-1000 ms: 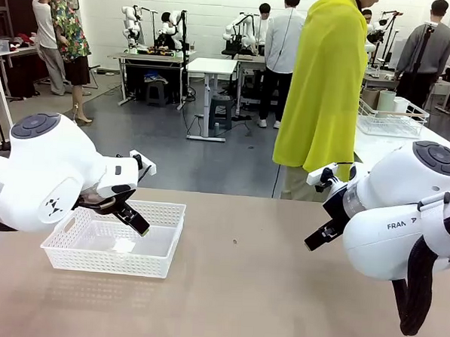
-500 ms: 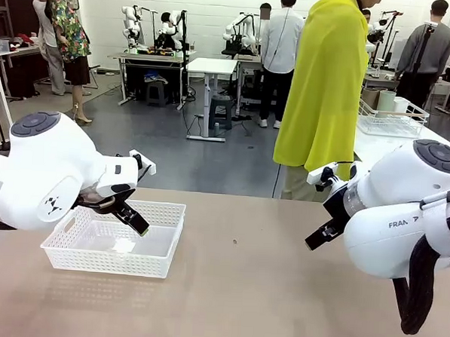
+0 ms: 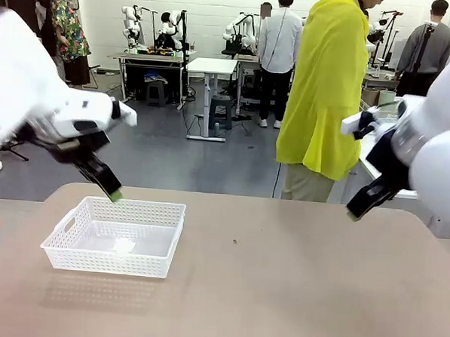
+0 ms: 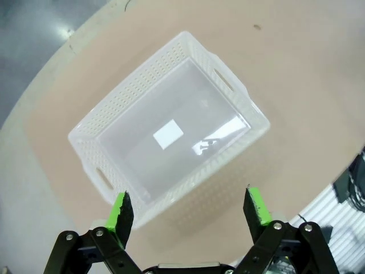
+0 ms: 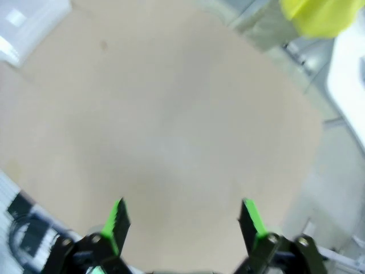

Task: Clean and organize the cups into the basket.
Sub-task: Pick up the Organizing basket and move it to the center of the table, then pick up the Reusable plastic cup from the right side of the table and place it inside the Organizing basket.

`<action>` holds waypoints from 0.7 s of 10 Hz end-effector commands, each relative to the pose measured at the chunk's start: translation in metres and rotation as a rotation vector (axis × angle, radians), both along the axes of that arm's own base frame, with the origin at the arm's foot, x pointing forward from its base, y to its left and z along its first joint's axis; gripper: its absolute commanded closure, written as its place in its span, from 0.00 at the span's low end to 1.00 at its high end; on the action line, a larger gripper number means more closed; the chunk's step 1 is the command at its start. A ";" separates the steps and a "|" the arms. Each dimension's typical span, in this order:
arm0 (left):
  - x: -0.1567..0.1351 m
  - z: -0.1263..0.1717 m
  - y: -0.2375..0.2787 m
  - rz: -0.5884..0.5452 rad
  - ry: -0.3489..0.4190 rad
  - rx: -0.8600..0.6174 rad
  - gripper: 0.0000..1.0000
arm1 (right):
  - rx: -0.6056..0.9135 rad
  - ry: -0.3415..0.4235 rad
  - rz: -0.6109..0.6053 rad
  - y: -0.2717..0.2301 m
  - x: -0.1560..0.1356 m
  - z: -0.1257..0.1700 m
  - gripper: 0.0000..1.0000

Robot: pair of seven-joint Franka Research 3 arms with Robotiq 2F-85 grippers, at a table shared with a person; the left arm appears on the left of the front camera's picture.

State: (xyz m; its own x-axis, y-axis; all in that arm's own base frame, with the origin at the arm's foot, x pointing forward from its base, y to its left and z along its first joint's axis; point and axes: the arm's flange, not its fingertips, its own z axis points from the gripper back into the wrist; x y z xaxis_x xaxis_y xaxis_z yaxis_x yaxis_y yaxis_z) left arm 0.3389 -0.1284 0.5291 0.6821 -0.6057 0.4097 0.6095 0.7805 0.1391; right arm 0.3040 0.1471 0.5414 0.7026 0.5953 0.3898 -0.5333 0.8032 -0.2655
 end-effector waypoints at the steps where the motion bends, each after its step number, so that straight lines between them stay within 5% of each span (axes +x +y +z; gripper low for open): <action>1: -0.024 0.010 0.003 -0.024 -0.103 0.037 0.00 | -0.174 -0.102 -0.004 0.003 -0.019 0.002 0.00; 2: 0.000 0.000 0.000 0.000 0.000 0.000 0.00 | 0.000 0.000 0.000 0.000 0.000 0.000 0.00; 4: 0.000 0.000 0.000 0.000 0.000 0.000 0.00 | -0.072 -0.039 0.004 0.000 -0.022 0.019 0.00; 5: -0.016 0.017 0.003 -0.013 -0.024 0.009 0.00 | 0.323 0.094 0.013 -0.036 -0.005 0.009 0.00; 7: -0.006 0.011 0.083 0.012 0.269 -0.622 0.00 | 1.096 0.266 -0.033 -0.124 0.006 0.014 0.00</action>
